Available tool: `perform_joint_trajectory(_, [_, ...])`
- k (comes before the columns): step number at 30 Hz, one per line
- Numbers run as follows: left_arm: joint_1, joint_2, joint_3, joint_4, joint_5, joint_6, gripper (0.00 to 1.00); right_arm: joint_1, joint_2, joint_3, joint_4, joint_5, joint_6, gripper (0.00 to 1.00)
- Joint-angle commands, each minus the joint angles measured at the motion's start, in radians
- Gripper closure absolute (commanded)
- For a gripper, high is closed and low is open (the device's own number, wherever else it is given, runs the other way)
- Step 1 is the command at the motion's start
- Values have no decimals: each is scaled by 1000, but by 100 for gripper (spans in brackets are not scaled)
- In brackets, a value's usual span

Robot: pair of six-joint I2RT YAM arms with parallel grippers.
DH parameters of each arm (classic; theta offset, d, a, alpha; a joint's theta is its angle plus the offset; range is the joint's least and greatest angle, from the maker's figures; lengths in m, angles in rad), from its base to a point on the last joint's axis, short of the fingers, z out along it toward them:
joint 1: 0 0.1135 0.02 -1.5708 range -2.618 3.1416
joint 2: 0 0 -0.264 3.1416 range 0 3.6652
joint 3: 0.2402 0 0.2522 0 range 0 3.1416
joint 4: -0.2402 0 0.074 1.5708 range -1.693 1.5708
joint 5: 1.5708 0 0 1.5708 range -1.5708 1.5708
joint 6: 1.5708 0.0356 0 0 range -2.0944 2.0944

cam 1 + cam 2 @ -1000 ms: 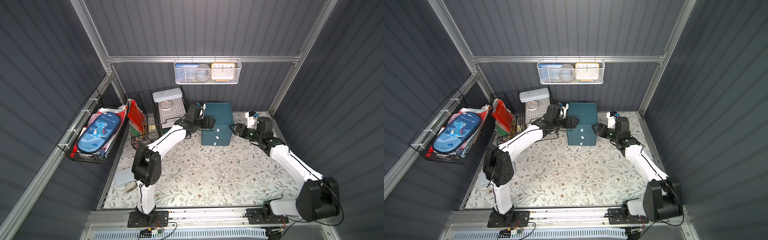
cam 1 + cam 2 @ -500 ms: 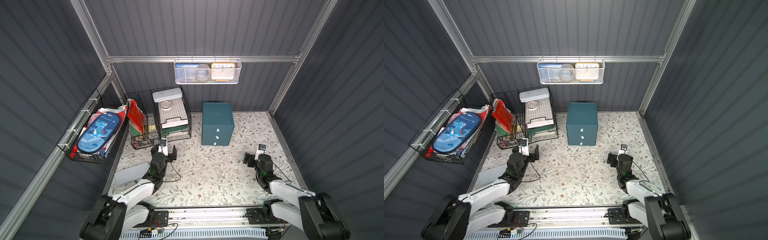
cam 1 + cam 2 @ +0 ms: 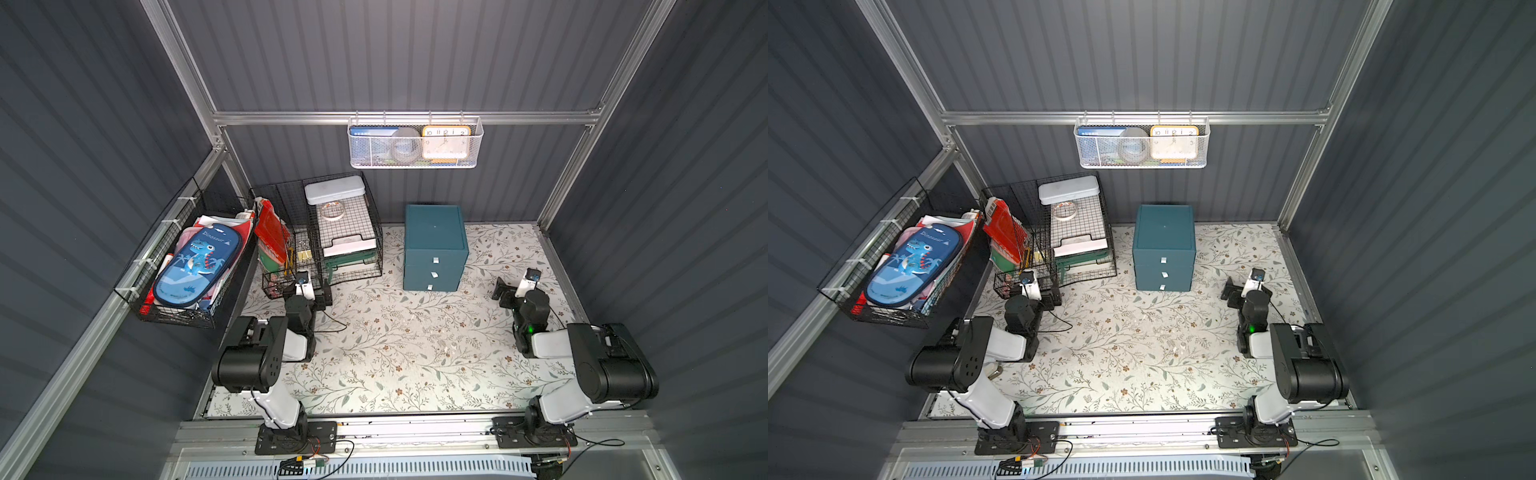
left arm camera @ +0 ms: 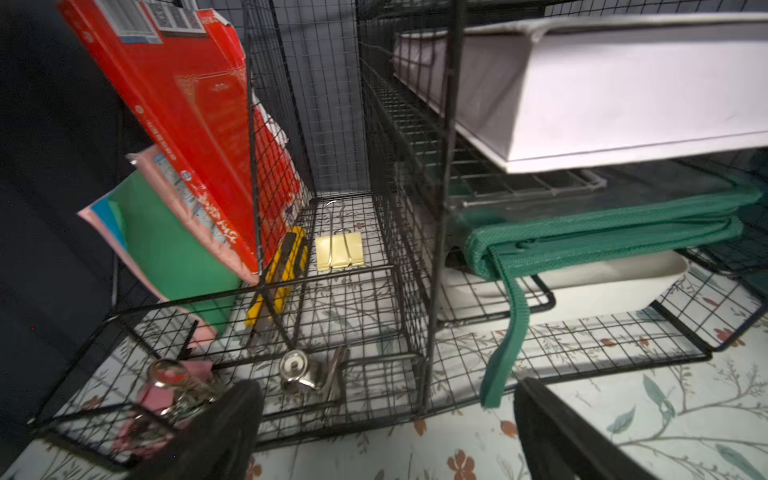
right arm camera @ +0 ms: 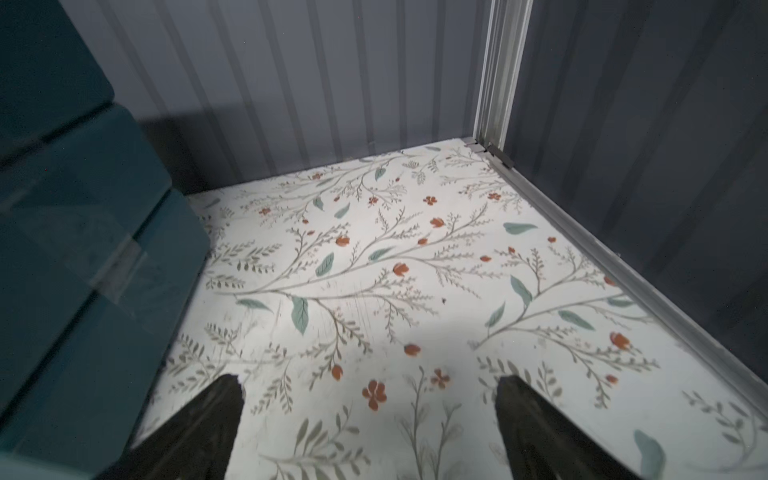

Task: Place the plugs into the drawer by color
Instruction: Reset both arms

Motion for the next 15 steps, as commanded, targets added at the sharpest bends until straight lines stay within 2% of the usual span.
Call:
perform_joint_trajectory(1, [-7,0,93,-78,6,-24,1,-11,1,-3,-84,-51,18,1])
perform_joint_trajectory(3, [-4,6,89,-47,14,-25,1,-11,4,-21,-38,-84,3,1])
perform_joint_trajectory(5, [-4,4,93,-65,12,-25,1,-9,6,10,-90,-124,-17,1])
perform_joint_trajectory(9, [-4,5,94,-67,10,-26,1,-5,-6,40,-178,-130,-15,1])
perform_joint_trajectory(15, [-5,4,94,-67,7,-25,1,6,-7,15,-126,-98,-17,1])
